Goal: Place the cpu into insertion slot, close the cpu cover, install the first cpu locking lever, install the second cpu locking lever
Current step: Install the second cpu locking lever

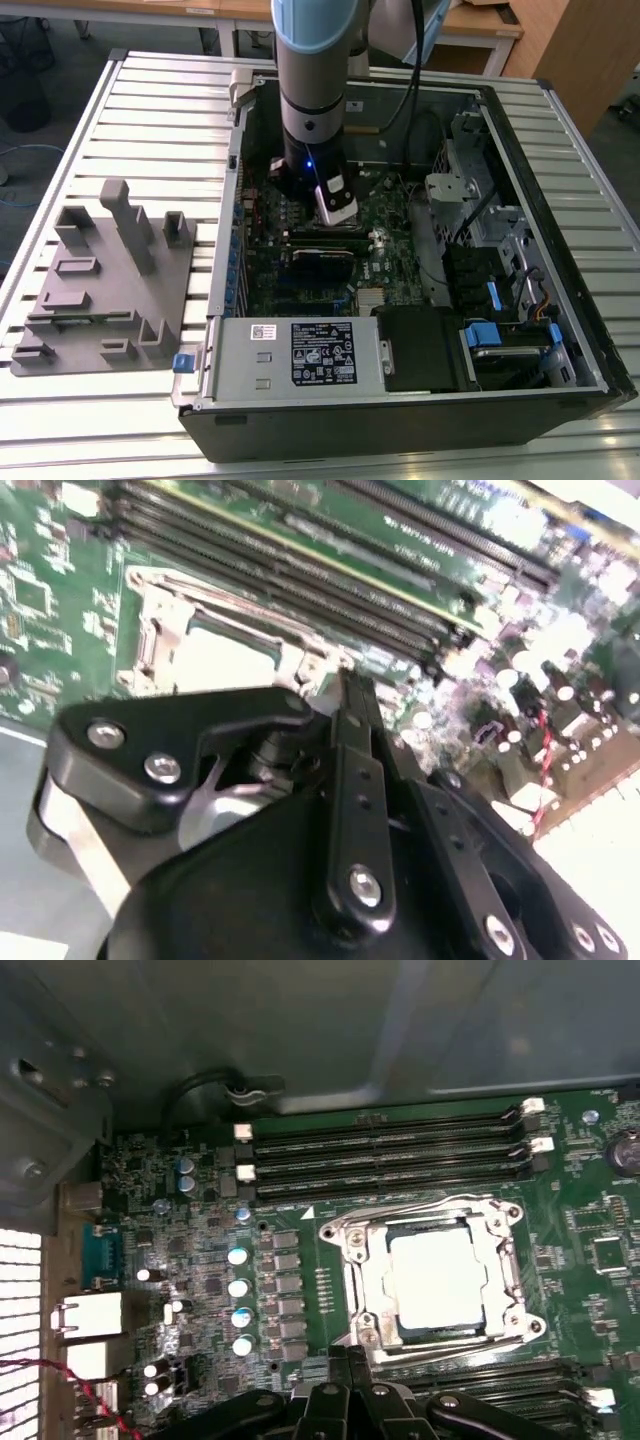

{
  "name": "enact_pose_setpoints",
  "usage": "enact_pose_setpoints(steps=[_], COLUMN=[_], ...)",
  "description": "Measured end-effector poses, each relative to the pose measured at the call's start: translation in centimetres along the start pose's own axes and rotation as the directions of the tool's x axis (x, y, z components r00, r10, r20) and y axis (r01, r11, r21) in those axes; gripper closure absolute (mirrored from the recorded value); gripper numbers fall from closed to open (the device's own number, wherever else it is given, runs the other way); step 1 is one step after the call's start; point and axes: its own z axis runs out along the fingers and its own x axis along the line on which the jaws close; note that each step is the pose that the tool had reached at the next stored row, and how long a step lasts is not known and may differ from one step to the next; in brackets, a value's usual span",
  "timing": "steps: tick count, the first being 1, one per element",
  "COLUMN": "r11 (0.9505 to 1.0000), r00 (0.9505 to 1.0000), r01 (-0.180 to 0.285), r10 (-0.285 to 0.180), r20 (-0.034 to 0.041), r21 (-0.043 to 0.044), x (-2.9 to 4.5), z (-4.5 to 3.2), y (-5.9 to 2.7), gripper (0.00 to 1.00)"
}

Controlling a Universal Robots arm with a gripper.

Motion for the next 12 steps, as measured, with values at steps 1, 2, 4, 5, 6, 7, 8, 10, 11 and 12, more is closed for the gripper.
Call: enact_pose_setpoints(steps=[1, 2, 4, 5, 6, 7, 8, 10, 11, 12], r11=[1.0, 1.0, 1.0, 1.0, 1.0, 1.0, 1.0, 1.0, 1.0, 1.0], r00=[1.0, 1.0, 1.0, 1.0, 1.0, 1.0, 1.0, 1.0, 1.0, 1.0], r01=[0.0, 0.0, 0.0, 0.0, -0.001, 0.0, 0.0, 0.0, 0.0, 0.0], r10=[0.0, 0.0, 0.0, 0.0, 0.001, 0.0, 0.0, 0.0, 0.0, 0.0], r20=[0.0, 0.0, 0.0001, 0.0001, 0.0001, 0.0002, 0.0002, 0.0003, 0.0004, 0.0006], r21=[0.0, 0.0, 0.0001, 0.0002, 0.0003, 0.0005, 0.0008, 0.0016, 0.0021, 0.0026], x=[-0.33, -0.69, -1.45, -1.81, -2.15, -2.47, -2.74, -3.15, -3.28, -3.41], z=[0.02, 0.05, 0.1, 0.12, 0.14, 0.16, 0.19, 0.25, 0.29, 0.35], y=[0.05, 0.11, 0.25, 0.32, 0.38, 0.45, 0.53, 0.78, 0.98, 1.2], gripper=[0.9, 0.9, 0.9, 0.9, 0.9, 0.9, 0.9, 0.9, 0.9, 0.9])
